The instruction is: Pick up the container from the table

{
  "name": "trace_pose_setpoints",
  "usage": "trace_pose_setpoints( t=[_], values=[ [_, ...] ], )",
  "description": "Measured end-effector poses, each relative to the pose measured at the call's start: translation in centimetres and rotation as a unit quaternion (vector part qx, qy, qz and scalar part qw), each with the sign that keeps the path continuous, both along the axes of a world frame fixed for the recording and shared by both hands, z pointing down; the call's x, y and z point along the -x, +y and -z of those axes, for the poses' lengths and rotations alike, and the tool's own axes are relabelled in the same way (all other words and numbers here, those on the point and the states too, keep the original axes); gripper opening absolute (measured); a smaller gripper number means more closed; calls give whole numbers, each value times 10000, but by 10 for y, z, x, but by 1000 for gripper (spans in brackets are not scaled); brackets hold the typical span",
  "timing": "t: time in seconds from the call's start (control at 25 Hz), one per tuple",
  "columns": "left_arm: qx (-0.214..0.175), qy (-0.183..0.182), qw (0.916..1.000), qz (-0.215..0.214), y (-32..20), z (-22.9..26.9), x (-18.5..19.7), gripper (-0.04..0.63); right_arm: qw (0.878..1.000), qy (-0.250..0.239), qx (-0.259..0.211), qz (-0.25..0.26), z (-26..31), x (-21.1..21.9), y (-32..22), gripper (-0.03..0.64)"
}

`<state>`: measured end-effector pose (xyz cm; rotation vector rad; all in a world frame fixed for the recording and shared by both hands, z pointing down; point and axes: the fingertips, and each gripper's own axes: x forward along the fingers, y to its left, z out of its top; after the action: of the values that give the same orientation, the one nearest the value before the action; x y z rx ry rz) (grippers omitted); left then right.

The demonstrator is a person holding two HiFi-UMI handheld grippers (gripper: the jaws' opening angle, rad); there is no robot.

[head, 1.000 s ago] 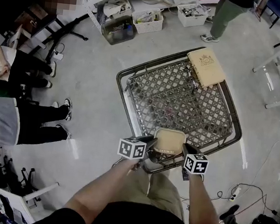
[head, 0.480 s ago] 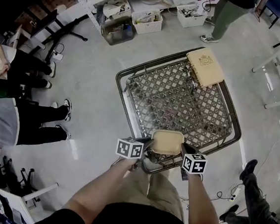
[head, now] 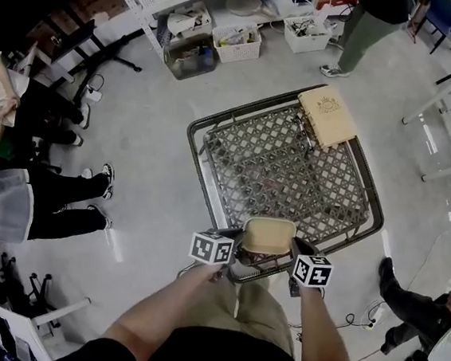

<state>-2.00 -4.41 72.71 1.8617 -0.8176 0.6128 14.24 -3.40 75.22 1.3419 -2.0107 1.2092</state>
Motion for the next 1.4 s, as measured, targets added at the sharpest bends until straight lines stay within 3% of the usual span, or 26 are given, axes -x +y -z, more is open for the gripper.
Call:
trace_pose_setpoints(
  t=[0.76,1.4],
  values=[
    [-1083,214,9935,-289,-15,80,0,35,9939,-163,-1077,-169,91,1,-2,26],
    [-1972,526,9782,-380,-37,171,3,37,9796,-217,-1989,-191,203,5,-14,26]
  ],
)
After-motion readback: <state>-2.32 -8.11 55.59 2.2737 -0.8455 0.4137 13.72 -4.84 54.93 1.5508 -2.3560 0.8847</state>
